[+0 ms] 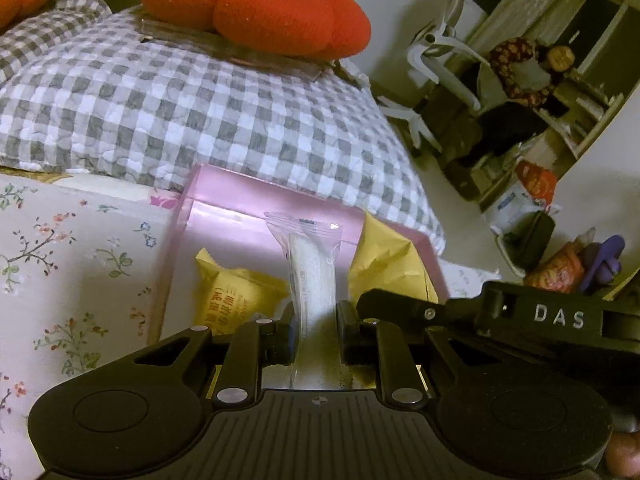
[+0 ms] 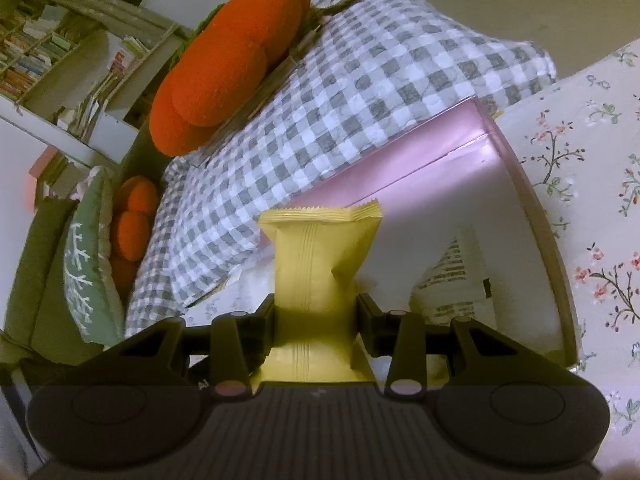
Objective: Organize snacks
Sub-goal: 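Lower both packets into the box beside the others and open both grippers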
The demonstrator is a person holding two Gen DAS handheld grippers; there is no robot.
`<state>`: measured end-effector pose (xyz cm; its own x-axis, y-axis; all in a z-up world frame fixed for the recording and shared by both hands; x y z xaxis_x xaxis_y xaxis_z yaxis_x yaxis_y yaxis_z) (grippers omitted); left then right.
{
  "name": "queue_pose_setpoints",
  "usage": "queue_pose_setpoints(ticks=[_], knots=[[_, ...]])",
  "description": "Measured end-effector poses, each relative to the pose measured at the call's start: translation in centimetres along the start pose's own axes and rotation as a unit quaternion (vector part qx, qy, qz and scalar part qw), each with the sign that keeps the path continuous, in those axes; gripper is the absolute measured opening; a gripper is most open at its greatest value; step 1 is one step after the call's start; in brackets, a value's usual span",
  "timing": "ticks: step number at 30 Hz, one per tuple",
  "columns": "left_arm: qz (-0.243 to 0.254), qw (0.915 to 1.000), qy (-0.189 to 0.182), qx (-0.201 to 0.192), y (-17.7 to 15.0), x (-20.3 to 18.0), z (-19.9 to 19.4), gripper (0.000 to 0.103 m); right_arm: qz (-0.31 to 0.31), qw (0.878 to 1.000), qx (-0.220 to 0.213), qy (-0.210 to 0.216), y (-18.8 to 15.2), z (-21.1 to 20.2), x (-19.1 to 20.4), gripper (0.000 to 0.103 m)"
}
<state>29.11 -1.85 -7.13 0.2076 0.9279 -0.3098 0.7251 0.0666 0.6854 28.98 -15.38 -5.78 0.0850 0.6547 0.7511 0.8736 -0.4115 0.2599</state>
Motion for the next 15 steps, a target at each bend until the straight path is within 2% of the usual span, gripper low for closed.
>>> queue_pose_setpoints(ticks=[4,7,15], knots=[[0.029,0.9993,0.020,0.008,-0.4,0.0,0.8,0.017,-0.043,0.998,-0.016,-0.043,0.3,0.7,-0.9,0.037],[0.057,0.9975,0.042,0.009,-0.5,0.0,1.1,0.018,-0.092,0.991,-0.034,-0.088,0.4,0.9,-1.1,0.037],[0.068,0.9963,0.052,-0.002,0.1,-0.1,0.4,0.026,-0.110,0.987,-0.057,-0.103,0.4,0.1,-0.9,0.041]])
Point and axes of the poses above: each gripper's, at about its wrist camera, not at the fingertips, and z roughly the way its jaws point, x to its left, y to its top, the point moved 8 cm from there along z, roughly the way its jaws point, and after that the axes turned 13 degrees about z, right-handed, at the moved point
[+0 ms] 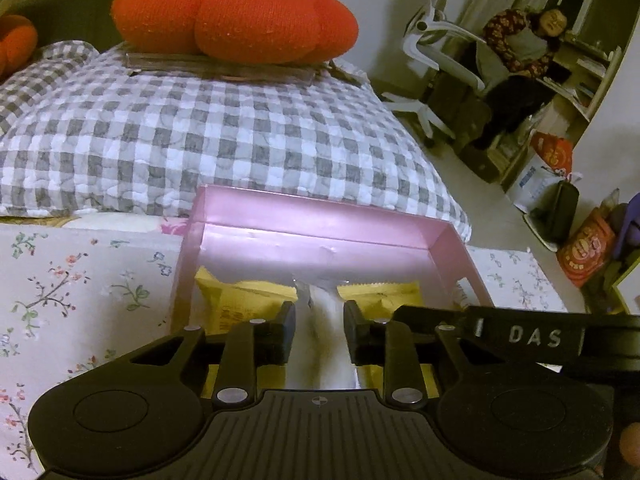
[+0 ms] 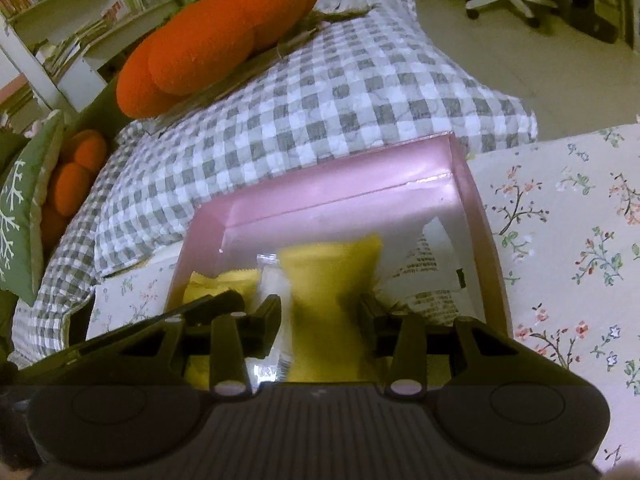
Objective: Organize snacks
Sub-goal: 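Lower both packets into the box beside the others and open both grippers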
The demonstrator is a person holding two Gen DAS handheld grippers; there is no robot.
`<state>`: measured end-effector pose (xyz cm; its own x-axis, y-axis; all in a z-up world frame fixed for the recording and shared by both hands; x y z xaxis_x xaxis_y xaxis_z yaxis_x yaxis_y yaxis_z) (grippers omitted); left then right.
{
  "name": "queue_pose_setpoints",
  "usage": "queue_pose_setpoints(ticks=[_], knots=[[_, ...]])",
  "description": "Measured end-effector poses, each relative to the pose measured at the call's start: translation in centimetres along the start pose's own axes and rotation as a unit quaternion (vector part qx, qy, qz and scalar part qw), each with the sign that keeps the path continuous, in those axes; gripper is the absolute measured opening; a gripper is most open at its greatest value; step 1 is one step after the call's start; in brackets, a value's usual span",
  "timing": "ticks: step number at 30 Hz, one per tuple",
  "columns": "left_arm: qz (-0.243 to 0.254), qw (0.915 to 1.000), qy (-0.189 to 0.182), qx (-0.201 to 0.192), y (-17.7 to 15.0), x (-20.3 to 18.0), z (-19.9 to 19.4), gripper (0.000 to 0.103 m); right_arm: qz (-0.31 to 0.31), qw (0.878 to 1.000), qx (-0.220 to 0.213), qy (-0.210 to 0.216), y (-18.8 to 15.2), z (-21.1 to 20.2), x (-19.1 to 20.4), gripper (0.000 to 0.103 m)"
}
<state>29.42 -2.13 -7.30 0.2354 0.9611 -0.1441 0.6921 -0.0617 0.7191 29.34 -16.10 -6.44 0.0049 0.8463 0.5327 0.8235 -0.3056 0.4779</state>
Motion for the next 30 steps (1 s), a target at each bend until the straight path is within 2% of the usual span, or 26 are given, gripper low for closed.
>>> queue_pose_setpoints(ticks=[5,7,11,15,18,21,23,30], knots=[[-0.010,0.9998,0.014,0.008,0.2,0.9,-1.0,0.027,0.002,1.000,-0.005,-0.009,0.4,-0.4,0.1,0.041],[-0.007,0.9994,0.029,0.019,0.0,1.3,-1.5,0.032,0.001,1.000,-0.003,-0.011,0.3,-0.7,0.2,0.041],[0.005,0.9983,0.046,0.034,-0.1,1.8,-3.0,0.034,-0.010,1.000,-0.001,-0.019,-0.1,-1.8,1.0,0.046],[0.012,0.9961,0.067,0.055,-0.6,2.7,-5.1,0.045,-0.022,0.999,0.011,-0.029,-0.9,-2.8,1.4,0.049],[0.026,0.9935,0.084,0.072,-1.3,3.2,-6.9,0.049,-0.024,0.999,0.015,-0.037,-1.5,-3.9,1.4,0.051],[0.024,0.9908,0.101,0.087,-2.3,3.9,-8.9,0.063,-0.020,0.998,0.023,-0.046,-2.5,-4.7,0.9,0.054],[0.020,0.9892,0.109,0.097,-3.3,4.2,-10.1,0.065,-0.019,0.997,0.034,-0.061,-3.4,-4.8,0.4,0.054],[0.011,0.9871,0.093,0.130,-6.8,2.8,-12.8,0.075,0.001,0.994,0.071,-0.082,-5.8,-6.7,0.1,0.057]])
Point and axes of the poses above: each gripper's, at about its wrist camera, not at the fingertips, and z roughly the way its jaws point, x to its left, y to its top, the point moved 8 cm from there along z, roughly the way its jaws point, and after that the axes turned 13 degrees about z, right-handed, at the moved point
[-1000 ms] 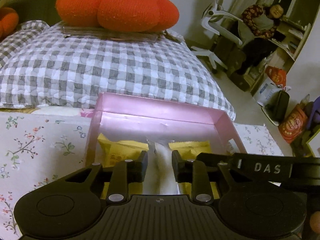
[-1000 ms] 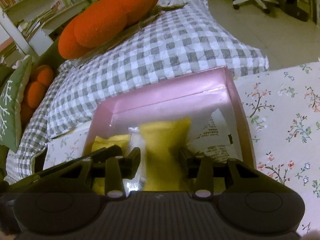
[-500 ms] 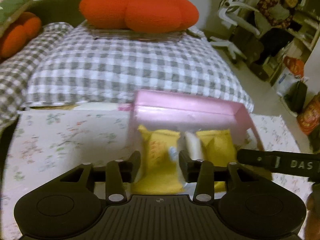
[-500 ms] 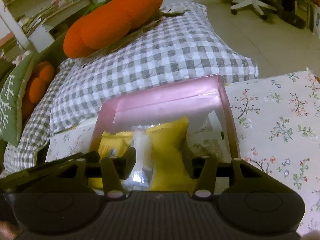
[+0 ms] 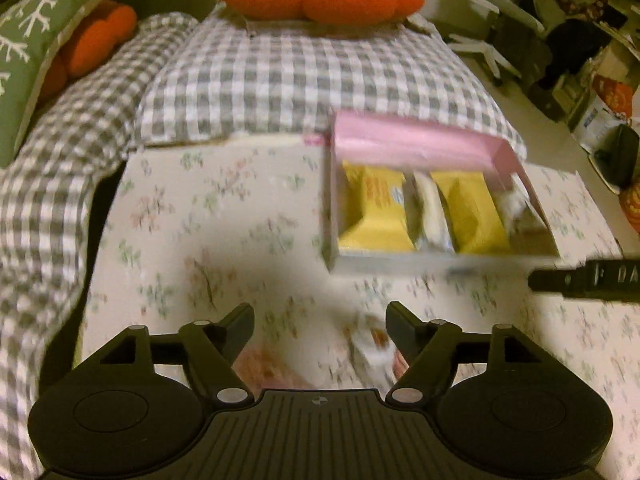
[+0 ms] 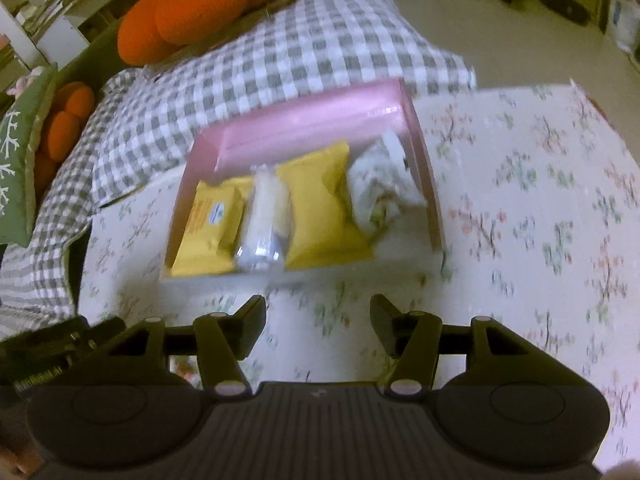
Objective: Organize snacks
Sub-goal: 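Lower both packets into the box beside the others and open both grippers, then move both grippers back to the snacks left on the table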
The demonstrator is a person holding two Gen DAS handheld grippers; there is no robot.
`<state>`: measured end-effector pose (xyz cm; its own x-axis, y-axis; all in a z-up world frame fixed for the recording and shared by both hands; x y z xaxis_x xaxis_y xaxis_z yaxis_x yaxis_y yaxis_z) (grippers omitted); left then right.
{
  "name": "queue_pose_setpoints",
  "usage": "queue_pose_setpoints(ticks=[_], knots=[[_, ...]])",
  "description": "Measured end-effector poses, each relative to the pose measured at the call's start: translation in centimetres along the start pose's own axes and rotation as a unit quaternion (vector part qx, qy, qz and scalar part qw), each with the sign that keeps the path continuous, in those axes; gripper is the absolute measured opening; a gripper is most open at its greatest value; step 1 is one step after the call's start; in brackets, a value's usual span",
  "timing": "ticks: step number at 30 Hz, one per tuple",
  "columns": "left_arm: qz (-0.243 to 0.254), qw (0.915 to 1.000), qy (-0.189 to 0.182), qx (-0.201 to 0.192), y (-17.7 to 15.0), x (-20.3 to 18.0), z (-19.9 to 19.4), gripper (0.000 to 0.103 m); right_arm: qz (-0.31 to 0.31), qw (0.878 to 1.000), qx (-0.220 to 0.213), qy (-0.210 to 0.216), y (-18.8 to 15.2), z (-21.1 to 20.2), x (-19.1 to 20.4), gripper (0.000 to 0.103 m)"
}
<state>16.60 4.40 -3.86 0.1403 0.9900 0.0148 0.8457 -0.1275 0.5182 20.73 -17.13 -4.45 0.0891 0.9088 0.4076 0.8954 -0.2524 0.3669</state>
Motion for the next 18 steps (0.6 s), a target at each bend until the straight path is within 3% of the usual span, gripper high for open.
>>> queue_pose_setpoints(ticks=[4,8,18], knots=[[0.008,0.9998,-0.014,0.015,-1.5,-1.3,-0.6,0.079,-0.012,1.000,-0.004,0.001,-0.9,-2.1,0.6,0.074],[0.010,0.9998,-0.019,0.004,-2.3,-1.8,-1.0,0.085,-0.012,1.000,-0.010,0.012,-1.8,-3.0,0.2,0.080],[-0.018,0.9997,-0.015,-0.001,-2.7,-0.8,0.1,0.091,0.055,0.998,0.035,-0.023,-2.5,-1.2,-3.9,0.080]])
Point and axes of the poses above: each gripper's, at about its wrist camera, not at the fingertips, and z roughly the way its jaws point, x to its left, y to its top, the point moved 8 cm from there along z, roughly the way its jaws point, and after that the axes turned 13 degrees about z, right-handed, at the moved point
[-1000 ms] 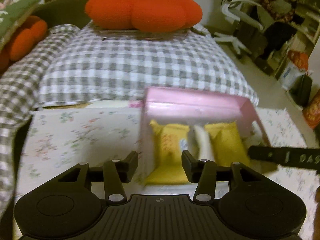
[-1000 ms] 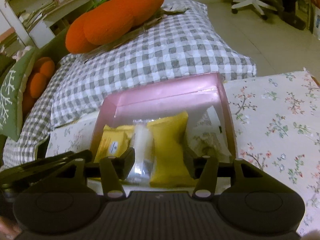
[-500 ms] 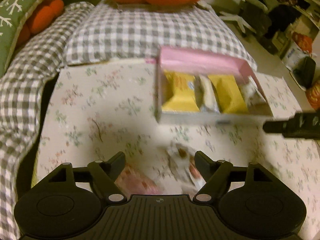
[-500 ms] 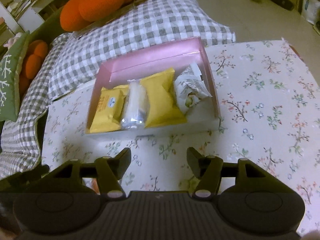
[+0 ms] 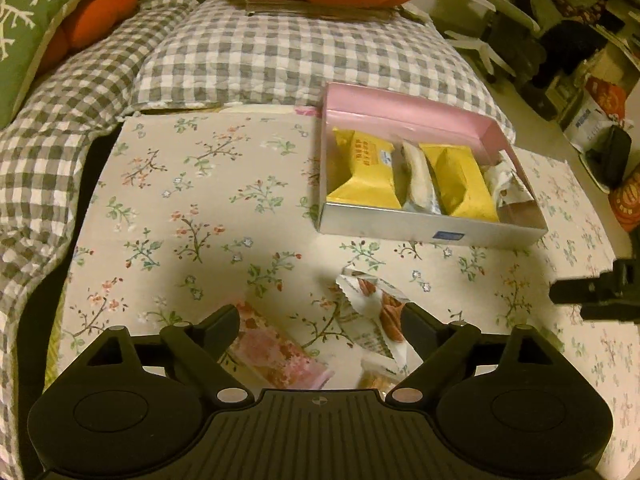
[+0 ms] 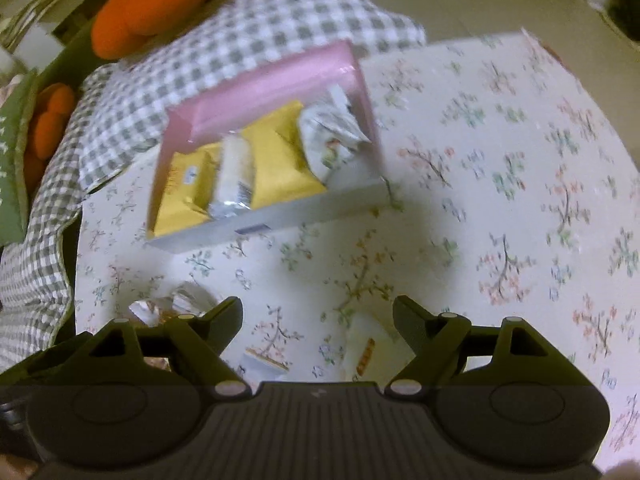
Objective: Organize snacks
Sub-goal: 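Move both grippers back to the snacks left on the table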
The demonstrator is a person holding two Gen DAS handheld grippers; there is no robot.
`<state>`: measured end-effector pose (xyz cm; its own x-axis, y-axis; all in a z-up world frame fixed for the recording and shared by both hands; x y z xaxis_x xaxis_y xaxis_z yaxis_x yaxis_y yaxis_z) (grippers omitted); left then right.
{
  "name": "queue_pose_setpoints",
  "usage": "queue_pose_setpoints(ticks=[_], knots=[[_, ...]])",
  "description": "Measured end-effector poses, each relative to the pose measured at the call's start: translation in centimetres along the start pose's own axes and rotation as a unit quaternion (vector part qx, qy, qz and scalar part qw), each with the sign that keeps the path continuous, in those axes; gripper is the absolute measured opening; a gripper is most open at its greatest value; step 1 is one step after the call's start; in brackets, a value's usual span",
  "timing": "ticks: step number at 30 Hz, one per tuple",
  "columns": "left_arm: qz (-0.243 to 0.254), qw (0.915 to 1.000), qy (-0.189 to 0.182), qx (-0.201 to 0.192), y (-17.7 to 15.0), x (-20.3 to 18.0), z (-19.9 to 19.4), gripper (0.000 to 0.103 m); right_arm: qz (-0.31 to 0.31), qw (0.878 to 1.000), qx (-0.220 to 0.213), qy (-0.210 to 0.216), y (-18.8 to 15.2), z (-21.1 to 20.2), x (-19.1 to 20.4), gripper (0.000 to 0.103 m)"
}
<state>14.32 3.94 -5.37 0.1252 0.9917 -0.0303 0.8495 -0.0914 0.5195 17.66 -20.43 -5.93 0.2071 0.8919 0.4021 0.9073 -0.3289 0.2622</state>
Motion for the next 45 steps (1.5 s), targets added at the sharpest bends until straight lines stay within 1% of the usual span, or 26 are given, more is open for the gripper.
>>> queue_pose_setpoints(ticks=[4,10,13,19,22,27,30,33,36,38,42,45], knots=[[-0.007,1.0000,-0.001,0.004,-0.3,0.1,0.1,0.092,-0.017,0.999,0.018,-0.025,-0.9,0.7,-0.4,0.084],[-0.002,0.9999,0.001,0.016,-0.7,0.1,0.2,0.092,-0.029,0.997,0.051,-0.048,-2.2,1.7,-1.4,0.084],[-0.009,0.9996,0.003,0.026,-1.1,0.4,0.5,0.092,-0.041,0.995,0.061,-0.060,-2.6,1.9,-1.9,0.084],[-0.037,0.9985,-0.001,0.039,-1.8,1.3,0.5,0.092,-0.103,0.988,0.083,-0.081,-4.8,1.7,-2.5,0.084],[-0.062,0.9967,0.005,0.052,-2.3,1.9,0.8,0.092,-0.141,0.981,0.097,-0.091,-6.5,1.7,-2.8,0.084],[-0.101,0.9929,0.000,0.063,-2.9,2.6,1.4,0.092,-0.167,0.974,0.104,-0.111,-7.7,1.8,-3.5,0.083],[-0.105,0.9921,0.005,0.068,-3.2,2.7,1.9,0.092,-0.175,0.972,0.109,-0.116,-8.0,1.9,-3.7,0.079],[-0.099,0.9921,0.020,0.074,-3.6,2.6,2.7,0.092,-0.195,0.967,0.110,-0.122,-8.4,2.2,-3.7,0.076],[-0.098,0.9915,0.026,0.082,-4.1,2.4,3.4,0.092,-0.214,0.961,0.115,-0.131,-8.9,2.8,-3.7,0.070],[-0.097,0.9915,0.031,0.081,-4.2,2.2,3.8,0.092,-0.221,0.959,0.120,-0.134,-9.4,3.0,-3.7,0.063],[-0.085,0.9922,0.043,0.080,-4.1,1.9,4.5,0.091,-0.230,0.955,0.127,-0.137,-10.3,3.6,-3.6,0.055],[-0.077,0.9932,0.050,0.071,-3.8,1.8,4.5,0.089,-0.231,0.954,0.129,-0.141,-10.5,4.0,-3.6,0.048]])
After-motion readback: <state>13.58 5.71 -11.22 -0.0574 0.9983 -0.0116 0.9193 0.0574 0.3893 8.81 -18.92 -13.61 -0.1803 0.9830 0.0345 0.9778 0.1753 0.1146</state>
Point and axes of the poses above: each gripper's, at about its wrist camera, not at the fingertips, and z roughly the way its jaws point, x to its left, y to its top, the point moved 8 cm from there along z, roughly the way its jaws point, and after that the axes turned 13 degrees about z, right-handed, at the moved point
